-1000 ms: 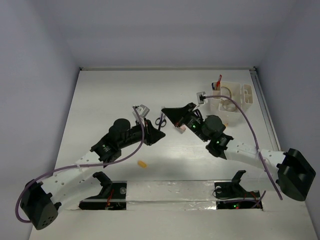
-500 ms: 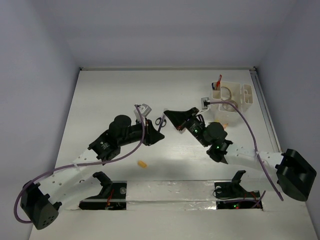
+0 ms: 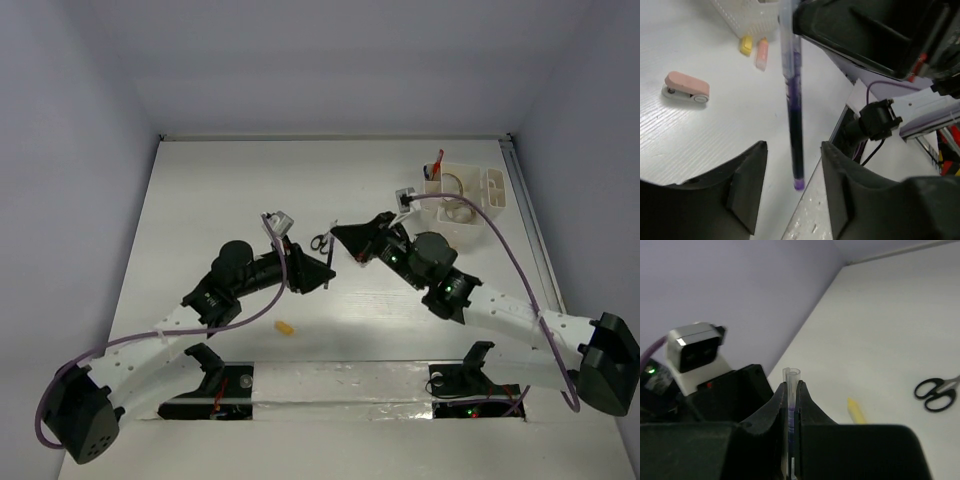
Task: Sort the stationery into containers
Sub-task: Close the pen cap on the pen, then place the pen in the storage box.
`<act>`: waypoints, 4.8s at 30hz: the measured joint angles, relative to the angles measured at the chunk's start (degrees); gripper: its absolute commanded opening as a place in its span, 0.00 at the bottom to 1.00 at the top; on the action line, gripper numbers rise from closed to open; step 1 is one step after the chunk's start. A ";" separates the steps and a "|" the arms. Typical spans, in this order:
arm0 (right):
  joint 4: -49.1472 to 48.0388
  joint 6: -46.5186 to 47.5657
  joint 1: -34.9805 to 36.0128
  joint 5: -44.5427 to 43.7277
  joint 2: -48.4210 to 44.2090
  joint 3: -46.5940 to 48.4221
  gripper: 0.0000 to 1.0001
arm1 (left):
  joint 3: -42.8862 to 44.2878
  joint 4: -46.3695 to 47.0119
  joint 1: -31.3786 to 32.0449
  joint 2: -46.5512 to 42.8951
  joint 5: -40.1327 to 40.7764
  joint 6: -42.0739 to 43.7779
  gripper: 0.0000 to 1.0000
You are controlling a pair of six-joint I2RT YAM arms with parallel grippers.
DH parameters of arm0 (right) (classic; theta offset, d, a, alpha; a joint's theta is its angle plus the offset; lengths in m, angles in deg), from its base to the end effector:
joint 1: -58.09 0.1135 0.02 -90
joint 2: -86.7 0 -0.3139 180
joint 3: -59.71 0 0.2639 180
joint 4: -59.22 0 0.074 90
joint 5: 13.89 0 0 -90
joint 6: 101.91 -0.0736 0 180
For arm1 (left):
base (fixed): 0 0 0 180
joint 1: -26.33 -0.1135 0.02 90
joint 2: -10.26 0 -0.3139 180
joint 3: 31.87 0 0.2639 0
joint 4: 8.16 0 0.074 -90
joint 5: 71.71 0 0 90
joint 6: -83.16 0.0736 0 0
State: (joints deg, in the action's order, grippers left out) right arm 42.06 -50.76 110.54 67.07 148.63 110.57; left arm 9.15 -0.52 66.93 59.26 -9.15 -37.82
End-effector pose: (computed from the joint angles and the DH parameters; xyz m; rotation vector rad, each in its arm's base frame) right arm 0.1781 0.2127 0.3554 -0.0489 1.5789 1.1648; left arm 0.1410 -0.1655 0.3129 0.5530 1.6575 -1.3234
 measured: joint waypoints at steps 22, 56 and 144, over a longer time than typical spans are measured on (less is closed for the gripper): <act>10.21 21.66 -40.68 -8.98 16.28 24.74 0.00 | -6.08 3.58 1.31 -8.61 4.87 0.74 0.99; -4.04 34.97 -44.87 -7.76 34.10 27.54 0.00 | -6.91 6.86 1.31 -4.74 11.43 4.17 0.99; 45.72 30.32 -23.63 -2.84 18.73 26.69 0.13 | 15.65 -31.34 -0.74 -24.11 31.08 15.52 0.99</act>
State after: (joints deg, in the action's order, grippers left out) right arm 87.78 -20.45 86.91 64.23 167.36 137.26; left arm 24.80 -31.87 66.19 35.15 21.93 -22.30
